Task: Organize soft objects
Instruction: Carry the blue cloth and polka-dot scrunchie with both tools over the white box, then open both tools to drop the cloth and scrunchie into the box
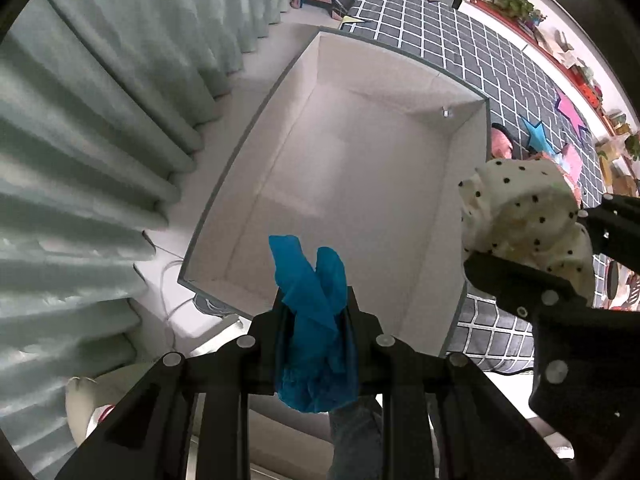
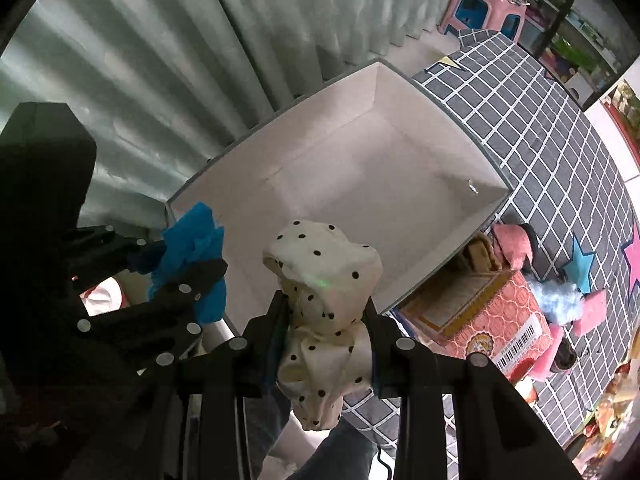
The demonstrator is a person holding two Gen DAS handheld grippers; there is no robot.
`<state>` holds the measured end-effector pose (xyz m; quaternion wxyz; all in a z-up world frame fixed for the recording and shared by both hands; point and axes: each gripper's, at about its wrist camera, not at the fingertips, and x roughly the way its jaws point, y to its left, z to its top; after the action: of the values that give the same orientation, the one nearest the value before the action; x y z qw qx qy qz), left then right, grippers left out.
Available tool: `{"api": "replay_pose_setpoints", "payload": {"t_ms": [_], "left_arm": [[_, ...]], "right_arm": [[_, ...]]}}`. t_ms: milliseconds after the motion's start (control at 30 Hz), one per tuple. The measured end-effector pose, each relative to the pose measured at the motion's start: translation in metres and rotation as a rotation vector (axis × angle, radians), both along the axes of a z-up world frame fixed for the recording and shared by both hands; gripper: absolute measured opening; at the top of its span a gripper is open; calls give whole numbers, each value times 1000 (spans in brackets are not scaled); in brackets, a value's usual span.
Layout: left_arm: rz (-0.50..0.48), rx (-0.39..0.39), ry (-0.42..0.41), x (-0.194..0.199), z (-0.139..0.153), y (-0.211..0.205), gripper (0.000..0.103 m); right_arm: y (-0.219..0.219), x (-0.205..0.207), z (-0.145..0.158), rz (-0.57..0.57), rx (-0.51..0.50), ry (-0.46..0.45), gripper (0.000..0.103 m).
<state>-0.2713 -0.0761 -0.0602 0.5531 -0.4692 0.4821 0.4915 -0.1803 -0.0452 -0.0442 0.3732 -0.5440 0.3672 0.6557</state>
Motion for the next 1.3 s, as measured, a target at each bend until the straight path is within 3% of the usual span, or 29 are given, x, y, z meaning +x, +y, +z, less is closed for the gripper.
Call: {"api": "replay_pose_setpoints", "payload": {"t_ms": [1033,1100,1167,1233,1267,1300], "left_arm": [[7,-35,-4,-3,-13,12,27],[5,-38,-11,-3,-14,12,30],[4,-33,-17,-3,-13,12,44],[3,-23,-8,-3,-11,11,56],[0,-20,-3,-2,-11,11,63],[-2,-18,2,-2,-11,10,67]], "right_arm": [[14,-3,-22,-30,-59,43,35],[15,-2,-23,-34,-60,50,35],[15,-2,-23,-37,-56,56,35],[16,-1,-22,-38,-54,60,46],[16,0,-21,-40,-52,64,56],[15,1,-20,-40,-48,69,57]]}}
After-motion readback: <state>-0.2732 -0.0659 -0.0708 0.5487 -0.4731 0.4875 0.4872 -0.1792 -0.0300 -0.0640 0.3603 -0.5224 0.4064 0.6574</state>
